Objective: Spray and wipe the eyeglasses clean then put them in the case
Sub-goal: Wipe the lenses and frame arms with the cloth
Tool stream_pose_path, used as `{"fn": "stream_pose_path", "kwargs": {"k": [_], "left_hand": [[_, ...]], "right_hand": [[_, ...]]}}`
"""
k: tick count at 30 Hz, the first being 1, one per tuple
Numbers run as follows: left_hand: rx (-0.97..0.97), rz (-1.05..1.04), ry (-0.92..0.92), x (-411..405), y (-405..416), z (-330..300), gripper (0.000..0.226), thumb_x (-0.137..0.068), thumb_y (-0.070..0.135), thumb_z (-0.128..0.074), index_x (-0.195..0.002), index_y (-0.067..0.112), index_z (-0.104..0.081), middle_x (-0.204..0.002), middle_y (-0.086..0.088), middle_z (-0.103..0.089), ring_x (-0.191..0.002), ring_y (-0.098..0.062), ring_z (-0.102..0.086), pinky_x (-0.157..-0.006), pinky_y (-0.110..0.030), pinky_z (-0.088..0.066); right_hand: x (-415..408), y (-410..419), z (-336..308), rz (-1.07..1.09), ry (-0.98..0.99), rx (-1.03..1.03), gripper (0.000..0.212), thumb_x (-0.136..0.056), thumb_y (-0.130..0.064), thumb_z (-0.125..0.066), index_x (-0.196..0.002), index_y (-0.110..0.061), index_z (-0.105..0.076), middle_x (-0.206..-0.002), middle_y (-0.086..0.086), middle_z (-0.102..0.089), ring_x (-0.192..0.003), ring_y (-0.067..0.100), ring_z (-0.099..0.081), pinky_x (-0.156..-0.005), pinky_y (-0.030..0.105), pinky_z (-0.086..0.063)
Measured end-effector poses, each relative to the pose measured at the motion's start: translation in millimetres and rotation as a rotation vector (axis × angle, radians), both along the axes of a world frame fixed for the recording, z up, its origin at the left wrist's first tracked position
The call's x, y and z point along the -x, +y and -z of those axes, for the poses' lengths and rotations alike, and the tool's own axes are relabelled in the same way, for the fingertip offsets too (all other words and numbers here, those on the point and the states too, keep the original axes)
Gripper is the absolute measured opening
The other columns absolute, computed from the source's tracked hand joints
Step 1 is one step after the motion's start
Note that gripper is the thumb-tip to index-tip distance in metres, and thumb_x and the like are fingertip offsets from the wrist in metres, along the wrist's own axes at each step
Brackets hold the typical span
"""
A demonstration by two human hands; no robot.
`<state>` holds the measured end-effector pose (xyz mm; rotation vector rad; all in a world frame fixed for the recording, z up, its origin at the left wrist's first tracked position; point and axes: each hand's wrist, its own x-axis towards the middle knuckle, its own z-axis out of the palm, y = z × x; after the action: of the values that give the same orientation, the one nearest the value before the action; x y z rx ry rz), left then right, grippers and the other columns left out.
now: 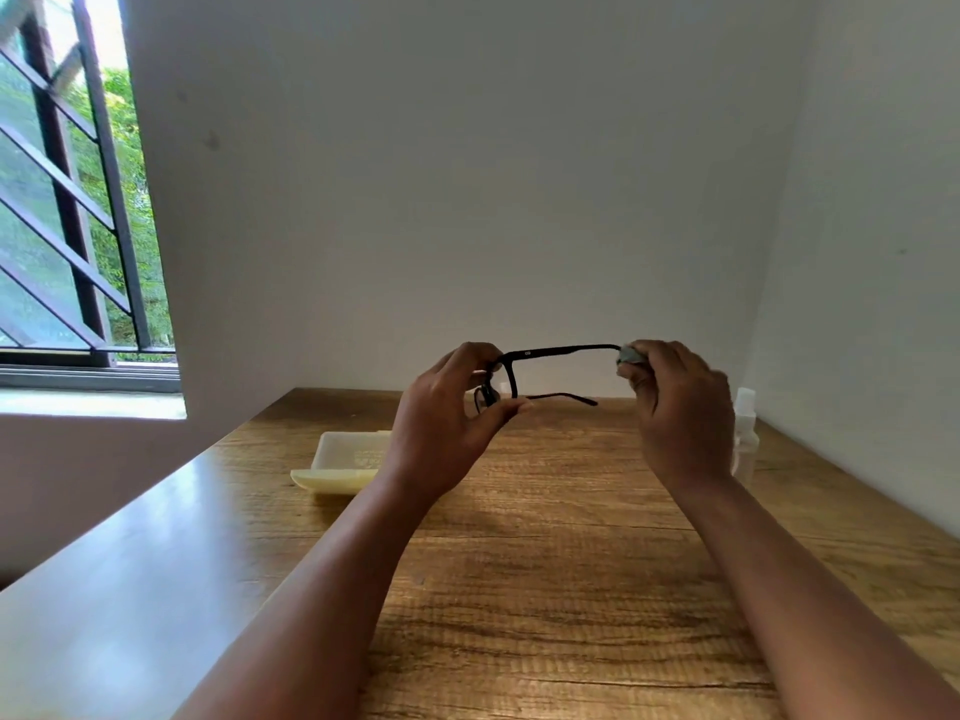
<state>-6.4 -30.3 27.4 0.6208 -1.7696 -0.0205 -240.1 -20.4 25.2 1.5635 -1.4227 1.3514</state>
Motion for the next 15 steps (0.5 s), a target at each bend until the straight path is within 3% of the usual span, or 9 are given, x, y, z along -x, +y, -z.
{"fn": "stream_pose_path", "kwargs": {"k": [2,5,9,15], "left_hand": [[0.009,-0.021,-0.025,0,0,0,0.048,-0.078,0.037,-0.079,-0.114,0.012,-0.06,-0.109,0.0,-0.068,-0.099,-0.013,-0.068,-0.082,-0.037,-0.058],[0.014,-0.062,-0.06,-2,0,0,0.048,-0.079,0.035,-0.079,-0.115,0.012,-0.06,-0.111,-0.001,-0.068,-0.099,-0.014,-0.068,-0.079,-0.037,-0.058],[0.018,-0.066,-0.101,-3,-1,0,0.044,-0.079,0.037,-0.079,-0.112,0.012,-0.062,-0.108,0.001,-0.068,-0.097,-0.013,-0.068,-0.076,-0.039,-0.057],[0.031,-0.059,-0.159,-1,1,2,0.045,-0.08,0.038,-0.076,-0.114,0.012,-0.062,-0.109,0.001,-0.068,-0.099,-0.016,-0.067,-0.077,-0.041,-0.056]], "right_hand": [[0,-4,4,-0.127,-0.152,-0.075,0.015,-0.093,-0.011,-0.063,-0.107,-0.009,-0.066,-0.099,0.008,-0.068,-0.089,0.027,-0.064,-0.075,0.037,-0.051],[-1,-7,6,-0.183,-0.217,-0.132,0.014,-0.091,-0.005,-0.063,-0.104,-0.008,-0.068,-0.098,0.009,-0.069,-0.088,0.026,-0.064,-0.073,0.031,-0.047],[-5,-2,4,-0.111,-0.017,-0.094,0.014,-0.091,-0.011,-0.064,-0.105,-0.011,-0.066,-0.096,0.005,-0.068,-0.089,0.027,-0.063,-0.076,0.042,-0.048],[-35,15,-2,-0.084,0.307,0.049,0.016,-0.089,-0.014,-0.062,-0.104,-0.015,-0.066,-0.097,-0.001,-0.067,-0.097,0.024,-0.056,-0.078,0.035,-0.034]]}}
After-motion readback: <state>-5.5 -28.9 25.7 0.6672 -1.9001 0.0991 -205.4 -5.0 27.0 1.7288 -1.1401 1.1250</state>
